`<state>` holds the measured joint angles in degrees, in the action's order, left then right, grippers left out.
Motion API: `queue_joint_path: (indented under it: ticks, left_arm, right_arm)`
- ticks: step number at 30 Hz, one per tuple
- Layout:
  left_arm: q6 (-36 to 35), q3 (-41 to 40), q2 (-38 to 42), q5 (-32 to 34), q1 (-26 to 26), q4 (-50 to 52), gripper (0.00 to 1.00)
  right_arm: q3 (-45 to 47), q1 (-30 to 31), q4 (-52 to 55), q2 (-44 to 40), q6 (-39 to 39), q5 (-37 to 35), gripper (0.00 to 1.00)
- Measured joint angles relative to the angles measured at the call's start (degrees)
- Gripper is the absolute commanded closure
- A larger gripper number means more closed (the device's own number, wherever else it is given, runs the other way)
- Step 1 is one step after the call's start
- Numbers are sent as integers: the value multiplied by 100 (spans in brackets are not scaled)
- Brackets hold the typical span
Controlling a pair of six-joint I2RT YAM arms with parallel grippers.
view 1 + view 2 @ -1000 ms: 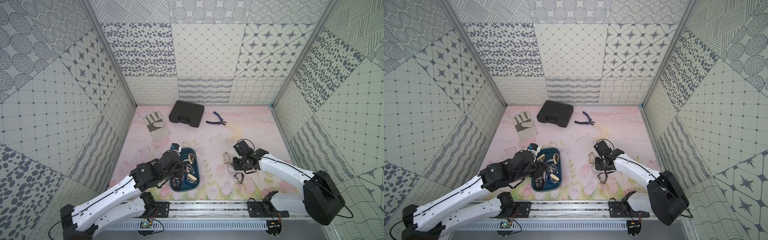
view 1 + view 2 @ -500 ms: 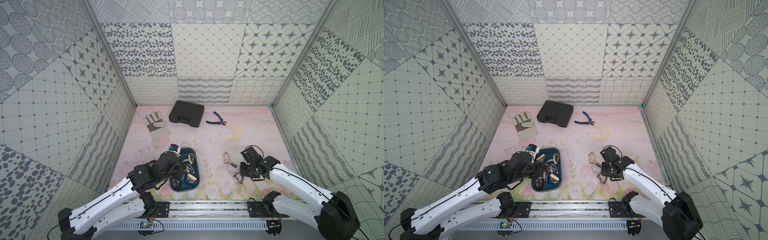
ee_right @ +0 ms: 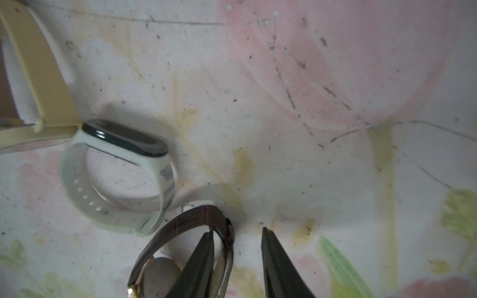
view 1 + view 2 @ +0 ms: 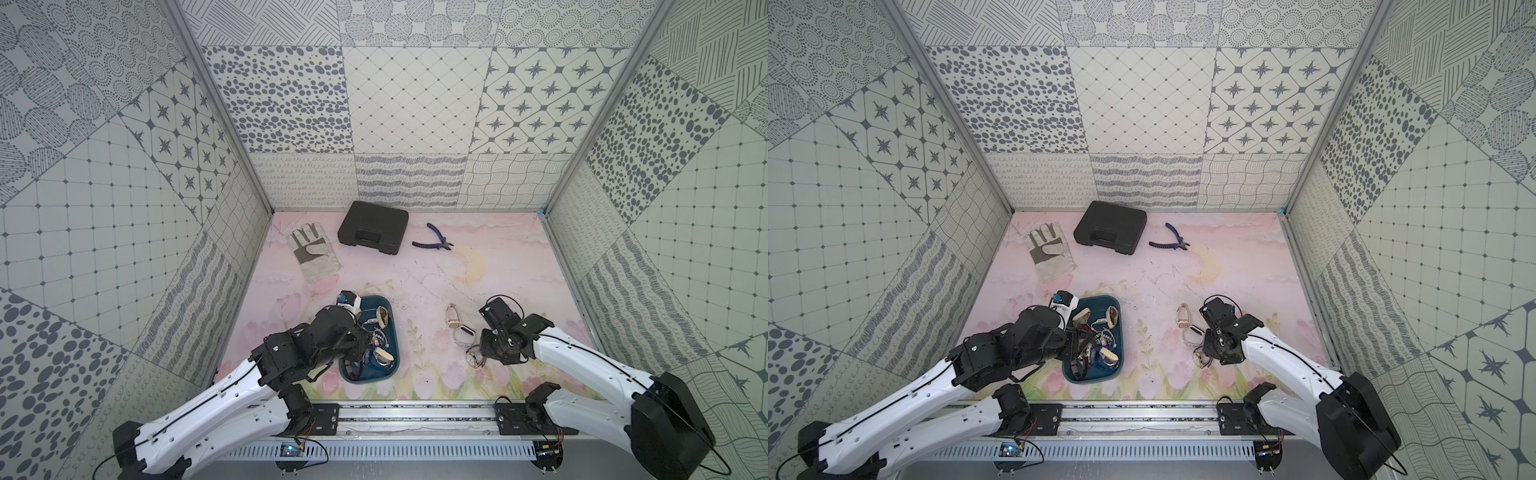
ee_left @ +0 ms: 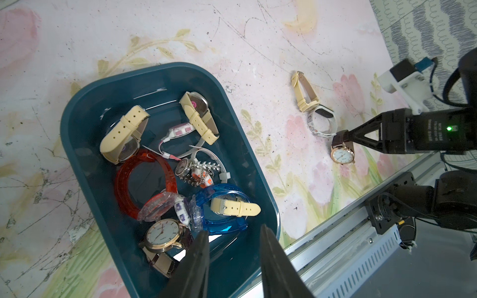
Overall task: Put the watch into the storage box
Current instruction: Pick up the watch at the center of the board.
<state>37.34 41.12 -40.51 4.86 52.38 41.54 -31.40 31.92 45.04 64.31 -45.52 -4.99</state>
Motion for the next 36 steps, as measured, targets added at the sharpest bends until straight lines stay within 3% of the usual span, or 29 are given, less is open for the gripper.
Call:
queue_joint_path:
  ticks: [7, 15, 22, 27, 36]
  left_arm:
    - [0, 0, 17, 4, 0, 4, 62]
    - [0, 0, 83, 35, 0, 13, 62]
    - [2, 24, 92, 96, 0, 70, 61]
    - [24, 24, 79, 238, -70, 118, 59]
    - [142, -92, 101, 385, -726, 149, 58]
  right_arm:
    - [-66, -2, -192, 570, 48, 57, 70]
    - [-127, -11, -170, 667, 155, -15, 100]
    - [-129, -11, -295, 566, 328, -9, 100]
    - [-417, 17, -168, 13, 461, -11, 100]
    - [-1478, 586, 240, -341, 656, -24, 100]
